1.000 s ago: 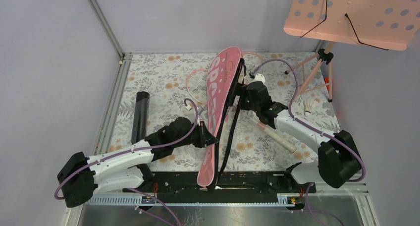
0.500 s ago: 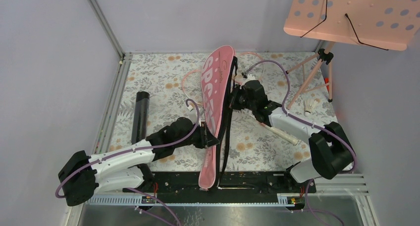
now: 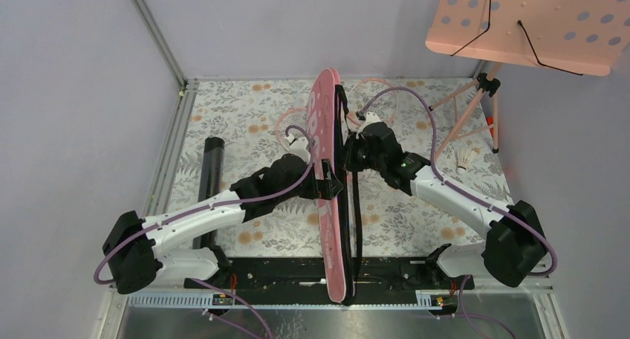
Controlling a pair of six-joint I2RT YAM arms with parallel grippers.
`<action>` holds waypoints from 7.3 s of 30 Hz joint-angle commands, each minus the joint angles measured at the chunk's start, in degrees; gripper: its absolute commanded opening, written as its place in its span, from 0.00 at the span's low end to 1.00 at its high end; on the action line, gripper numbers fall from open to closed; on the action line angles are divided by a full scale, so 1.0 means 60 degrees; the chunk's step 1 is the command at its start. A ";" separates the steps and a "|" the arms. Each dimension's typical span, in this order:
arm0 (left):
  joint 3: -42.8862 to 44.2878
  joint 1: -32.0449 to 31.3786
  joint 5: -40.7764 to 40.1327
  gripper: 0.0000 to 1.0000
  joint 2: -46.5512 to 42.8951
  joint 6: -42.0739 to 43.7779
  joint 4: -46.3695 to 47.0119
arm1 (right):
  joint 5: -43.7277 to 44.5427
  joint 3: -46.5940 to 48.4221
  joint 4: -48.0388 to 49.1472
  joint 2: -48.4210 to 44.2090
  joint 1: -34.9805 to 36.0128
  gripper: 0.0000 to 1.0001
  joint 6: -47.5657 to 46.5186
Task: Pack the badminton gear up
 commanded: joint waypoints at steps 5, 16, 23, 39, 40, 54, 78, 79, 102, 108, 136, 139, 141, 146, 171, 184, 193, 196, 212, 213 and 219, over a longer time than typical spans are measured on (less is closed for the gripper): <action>0.1070 0.0012 -0.1626 0.99 0.0691 0.0271 -0.0729 | 0.1349 0.0755 -0.0803 -0.0657 0.0512 0.00 -0.0477; 0.1063 0.0006 -0.3089 0.77 0.0722 -0.0208 -0.2368 | 0.1923 0.0640 -0.0901 -0.1212 0.0573 0.00 -0.0825; 0.1068 0.0004 -0.2475 0.65 0.1174 -0.0109 -0.1607 | 0.1258 0.0511 -0.0503 -0.1112 0.0564 0.00 -0.1015; 0.1762 0.0736 -0.3840 0.00 0.1020 -0.0271 -0.3140 | 0.1905 0.0821 -0.1575 -0.0965 0.0519 0.00 -0.2255; 0.1526 0.0840 -0.4075 0.00 0.0626 -0.0354 -0.3386 | 0.1929 0.0848 -0.1631 -0.0924 0.0488 0.00 -0.2306; -0.0858 0.2487 -0.5805 0.00 -0.5179 -0.1606 -0.6064 | 0.0056 0.1776 -0.1336 0.1686 -0.0520 0.00 -0.2443; 0.0278 0.3402 -0.4276 0.00 -0.2094 0.0391 -0.3722 | -0.2355 -0.0859 0.0535 -0.1071 -0.1549 1.00 -0.4188; 0.0206 0.3484 -0.4093 0.00 -0.2179 0.0703 -0.3423 | -0.2167 -0.0691 -0.0007 -0.1000 -0.1638 1.00 -0.4750; 0.0063 0.4557 -0.2122 0.00 -0.1463 0.1315 -0.2474 | 0.0666 0.2710 -0.5610 0.4052 -0.2923 0.94 -1.1824; 0.0124 0.4612 -0.2327 0.00 -0.1567 0.1195 -0.2719 | 0.0067 0.3515 -0.6368 0.5072 -0.2923 0.84 -1.2002; -0.0018 0.4806 -0.3197 0.00 -0.2530 0.1078 -0.3338 | -0.0570 0.6091 -0.7094 0.6981 -0.2114 0.69 -0.7889; -0.0110 0.4821 -0.3198 0.00 -0.2658 0.1073 -0.3280 | -0.0580 0.5730 -0.6889 0.6767 -0.2024 0.68 -0.7277; -0.0109 0.4835 -0.3189 0.00 -0.2699 0.1084 -0.3335 | -0.0058 0.5329 -0.6764 0.6578 -0.1851 0.68 -0.7236; -0.0177 0.4851 -0.3187 0.00 -0.2833 0.1060 -0.3325 | 0.1125 0.4714 -0.7196 0.6514 -0.1739 0.63 -0.7620; 0.0364 0.5134 -0.2947 0.00 -0.1537 0.0952 -0.2788 | 0.3078 0.4303 -0.6419 0.2825 -0.0608 0.00 -0.6179; 0.3254 0.6352 -0.2298 0.00 0.2001 0.0869 -0.2046 | 0.3441 0.3658 -0.7488 0.1890 0.0876 0.00 -0.5547; 0.4139 0.6432 -0.0735 0.00 0.3564 0.0856 -0.1798 | 0.3523 0.4531 -0.7709 0.3721 0.1769 0.00 -0.5488; 0.3857 0.6432 -0.0388 0.00 0.3517 0.0756 -0.1416 | 0.3624 0.5300 -0.7968 0.4619 0.2094 0.00 -0.5456; 0.1696 0.5412 0.1906 0.00 0.2383 0.0537 -0.0116 | 0.1404 1.0224 -0.7977 0.6984 0.2306 0.00 -0.3663; 0.1535 0.5327 0.2025 0.00 0.2224 0.0525 -0.0031 | 0.1200 1.0331 -0.7807 0.7057 0.2299 0.00 -0.3587; 0.0658 0.5124 0.3344 0.00 0.1366 0.0393 0.0380 | 0.0513 0.9619 -0.5801 0.6929 0.2280 0.00 -0.2886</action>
